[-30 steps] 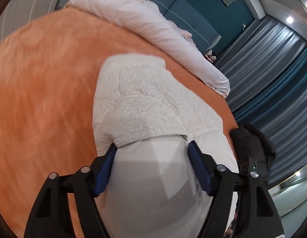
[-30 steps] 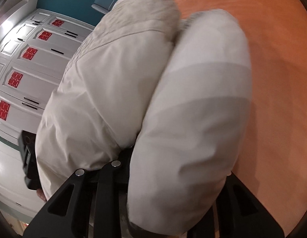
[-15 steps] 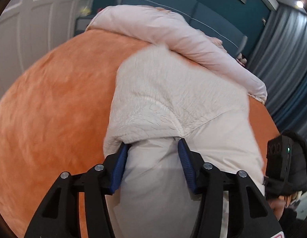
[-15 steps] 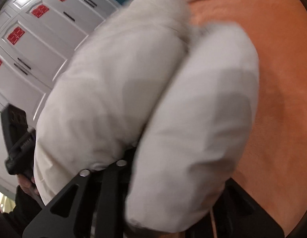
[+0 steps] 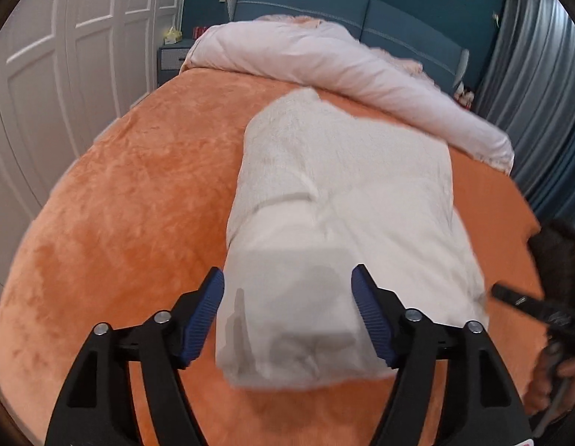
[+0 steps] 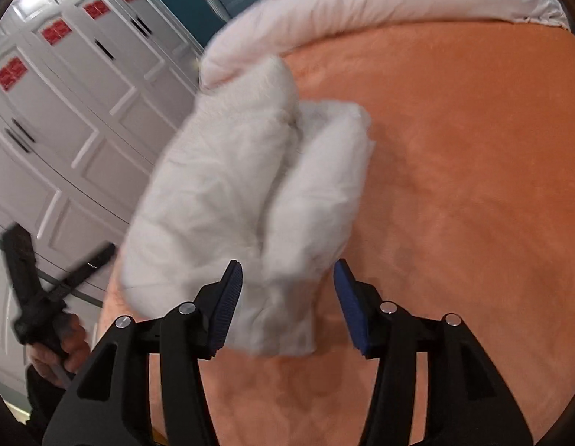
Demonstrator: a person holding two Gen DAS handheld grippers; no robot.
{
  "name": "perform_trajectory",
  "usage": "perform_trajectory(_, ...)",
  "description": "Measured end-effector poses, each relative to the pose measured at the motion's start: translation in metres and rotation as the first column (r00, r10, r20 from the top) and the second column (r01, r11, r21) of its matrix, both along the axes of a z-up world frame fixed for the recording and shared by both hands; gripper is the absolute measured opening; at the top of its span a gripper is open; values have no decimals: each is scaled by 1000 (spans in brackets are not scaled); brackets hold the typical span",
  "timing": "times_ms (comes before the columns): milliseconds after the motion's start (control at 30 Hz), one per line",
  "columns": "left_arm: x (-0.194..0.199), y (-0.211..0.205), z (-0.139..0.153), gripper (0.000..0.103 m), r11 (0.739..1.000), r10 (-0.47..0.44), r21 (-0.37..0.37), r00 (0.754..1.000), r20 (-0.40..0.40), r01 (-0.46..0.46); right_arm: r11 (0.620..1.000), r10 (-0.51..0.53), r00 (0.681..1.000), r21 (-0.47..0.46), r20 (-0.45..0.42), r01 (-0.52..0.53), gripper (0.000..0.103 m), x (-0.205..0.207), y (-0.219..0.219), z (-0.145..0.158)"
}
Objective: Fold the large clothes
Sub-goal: 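Press the rolled coat bundle flat with both open grippers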
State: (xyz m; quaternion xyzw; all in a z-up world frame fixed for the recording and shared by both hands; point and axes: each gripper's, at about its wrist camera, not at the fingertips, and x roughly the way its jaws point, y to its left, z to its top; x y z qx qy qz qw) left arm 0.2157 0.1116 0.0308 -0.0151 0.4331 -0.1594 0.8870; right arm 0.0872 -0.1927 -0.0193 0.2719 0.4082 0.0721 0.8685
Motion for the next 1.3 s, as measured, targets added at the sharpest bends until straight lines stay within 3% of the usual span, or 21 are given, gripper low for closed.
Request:
perform_trajectory(67, -5, -1, -13, 69, 1000, 14, 25, 1000, -26, -13, 999, 44, 999, 10, 30, -44, 50, 2, 20, 15)
perform_trajectory(133, -5, 0, -25, 70, 999, 27, 23, 998, -56, -26, 994, 80, 997, -71, 21, -78, 48, 23, 56, 26)
perform_trajectory(200, -8, 4, -36, 71, 999, 49, 25, 996, -77, -47, 987, 103, 994, -116, -47, -107, 34, 31, 72, 6)
perform_trajectory(300, -14, 5, -46, 72, 997, 70, 44, 993, -97, -66, 989, 104, 982, -86, -160, -118, 33, 36, 79, -38)
perform_trajectory(367, -18, 3, -46, 72, 995, 77, 63, 992, -98, -71, 991, 99, 978, -69, -186, -113, 33, 32, 80, -51)
perform_trajectory(567, -28, 0, -39, 72, 990, 107, 96, 991, -78, -99, 981, 51, 995, -181, -84, -66, 33, 15, 92, -8)
perform_trajectory(633, -30, -2, -39, 72, 988, 115, 108, 991, -75, -106, 973, 67, 991, -213, -116, -91, 33, 28, 104, -11)
perform_trajectory(700, -32, -3, -40, 72, 987, 118, 117, 990, -83, -108, 964, 80, 975, -234, -207, -128, 32, 36, 111, -33)
perform_trajectory(767, -34, -1, -40, 72, 988, 120, 111, 989, -90, -110, 971, 67, 978, -214, -198, -110, 33, 35, 110, -31)
perform_trajectory(867, -37, 2, -38, 74, 986, 121, 121, 989, -80, -111, 993, 30, 996, -109, -90, -40, 34, 25, 88, -2)
perform_trajectory(933, -38, 1, -37, 74, 985, 125, 129, 989, -78, -114, 998, -10, 1000, -58, 0, 10, 40, 38, 74, 27)
perform_trajectory(1000, -40, 1, -34, 74, 984, 128, 131, 989, -72, -118, 998, -45, 998, -49, 44, 47, 58, 62, 65, 46)
perform_trajectory(1033, -40, 1, -32, 74, 984, 130, 132, 989, -71, -120, 997, -59, 997, -48, 54, 62, 61, 74, 62, 50)
perform_trajectory(1100, -42, 4, -27, 74, 984, 140, 120, 988, -65, -131, 995, -86, 996, -42, 34, 87, 72, 102, 60, 48)
perform_trajectory(1200, -41, 15, -11, 74, 987, 155, 39, 987, -46, -154, 996, -93, 995, -14, -42, 92, 74, 129, 53, 30)
perform_trajectory(1233, -39, 18, -7, 74, 988, 157, 17, 987, -44, -156, 997, -80, 995, -4, -67, 80, 72, 136, 58, 22)
perform_trajectory(1300, -28, 24, -1, 77, 987, 161, -18, 986, -39, -162, 998, -42, 997, 37, -70, 45, 41, 141, 64, 9)
